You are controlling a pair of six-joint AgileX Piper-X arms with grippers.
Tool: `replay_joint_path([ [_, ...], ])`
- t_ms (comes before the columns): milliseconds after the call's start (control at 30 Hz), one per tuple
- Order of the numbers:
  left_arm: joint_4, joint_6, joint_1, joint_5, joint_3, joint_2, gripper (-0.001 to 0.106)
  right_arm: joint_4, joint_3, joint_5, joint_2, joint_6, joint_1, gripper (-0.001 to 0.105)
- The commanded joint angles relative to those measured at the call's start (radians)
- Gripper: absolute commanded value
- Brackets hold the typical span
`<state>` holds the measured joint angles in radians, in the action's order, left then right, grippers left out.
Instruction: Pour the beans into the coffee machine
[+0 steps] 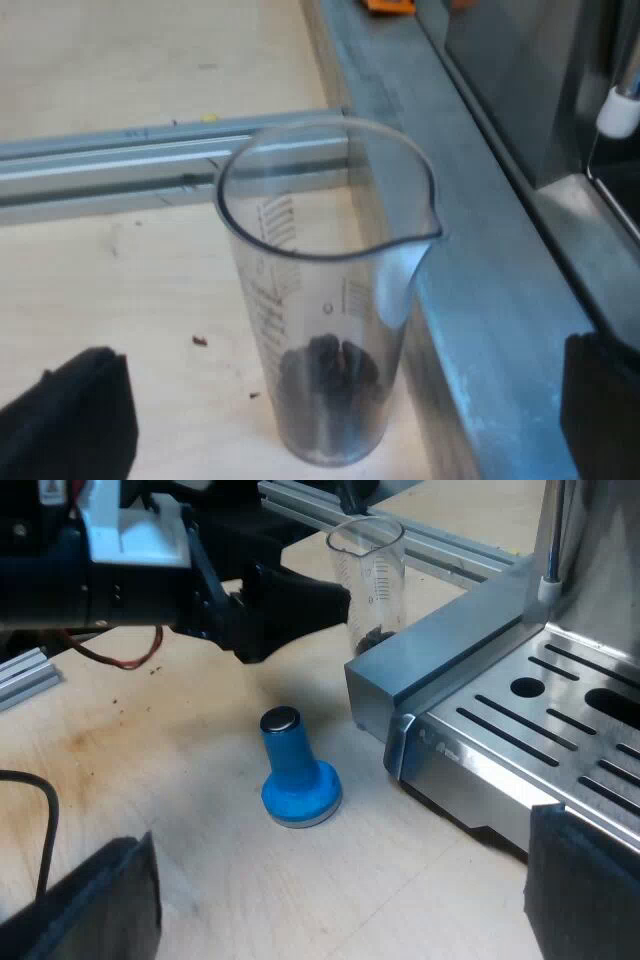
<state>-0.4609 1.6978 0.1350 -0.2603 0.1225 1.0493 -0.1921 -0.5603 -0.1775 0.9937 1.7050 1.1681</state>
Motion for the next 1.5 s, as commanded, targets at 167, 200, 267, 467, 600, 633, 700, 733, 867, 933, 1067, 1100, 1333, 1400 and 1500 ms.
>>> replay_joint_path([
  [167,-0.182,0.011,0.0,-0.007,0.003,0.147,0.087,-0.014,-0.002,-0.004,-0.002,-0.003,0.001,0.075],
  [200,-0.197,0.015,0.0,-0.007,0.009,0.165,0.087,-0.014,-0.002,-0.004,-0.002,-0.003,0.001,0.075],
  [267,-0.2,0.015,0.0,-0.007,0.023,0.182,0.087,-0.014,-0.002,-0.004,-0.002,-0.003,0.001,0.075],
  [467,-0.198,0.015,0.0,-0.007,0.067,0.227,0.087,-0.014,-0.002,-0.004,-0.002,-0.003,0.001,0.075],
  [600,-0.198,0.013,0.0,-0.007,0.088,0.249,0.087,-0.014,-0.002,-0.004,-0.002,-0.003,0.001,0.075],
  [633,-0.198,0.011,0.0,-0.007,0.093,0.253,0.087,-0.014,-0.002,-0.004,-0.002,-0.003,0.001,0.075],
  [700,-0.196,0.011,0.0,-0.007,0.121,0.281,0.087,-0.014,-0.002,-0.004,-0.002,-0.003,0.001,0.075],
  [733,-0.196,0.011,0.0,-0.007,0.129,0.288,0.087,-0.014,-0.002,-0.004,-0.002,-0.003,0.001,0.075],
  [867,-0.196,0.011,0.0,-0.007,0.147,0.307,0.087,-0.014,-0.002,-0.004,-0.002,-0.003,0.001,0.075],
  [933,-0.196,0.011,0.0,-0.007,0.155,0.314,0.087,-0.014,-0.002,-0.004,-0.002,-0.003,0.001,0.075],
  [1067,-0.196,0.011,0.0,-0.007,0.156,0.315,0.079,-0.014,-0.002,-0.004,-0.002,-0.003,0.001,0.075],
  [1100,-0.196,0.011,0.0,-0.007,0.156,0.315,0.075,-0.014,-0.002,-0.004,-0.002,-0.003,0.001,0.075],
  [1333,-0.196,0.011,0.0,-0.012,0.156,0.311,0.022,-0.014,-0.002,-0.004,-0.002,-0.003,0.001,0.075],
  [1400,-0.196,0.011,0.0,-0.048,0.156,0.294,0.012,-0.014,-0.002,-0.004,-0.002,-0.003,0.001,0.075],
  [1500,-0.196,0.023,0.0,-0.111,0.156,0.247,0.001,-0.014,-0.002,-0.004,-0.002,-0.003,0.001,0.075],
])
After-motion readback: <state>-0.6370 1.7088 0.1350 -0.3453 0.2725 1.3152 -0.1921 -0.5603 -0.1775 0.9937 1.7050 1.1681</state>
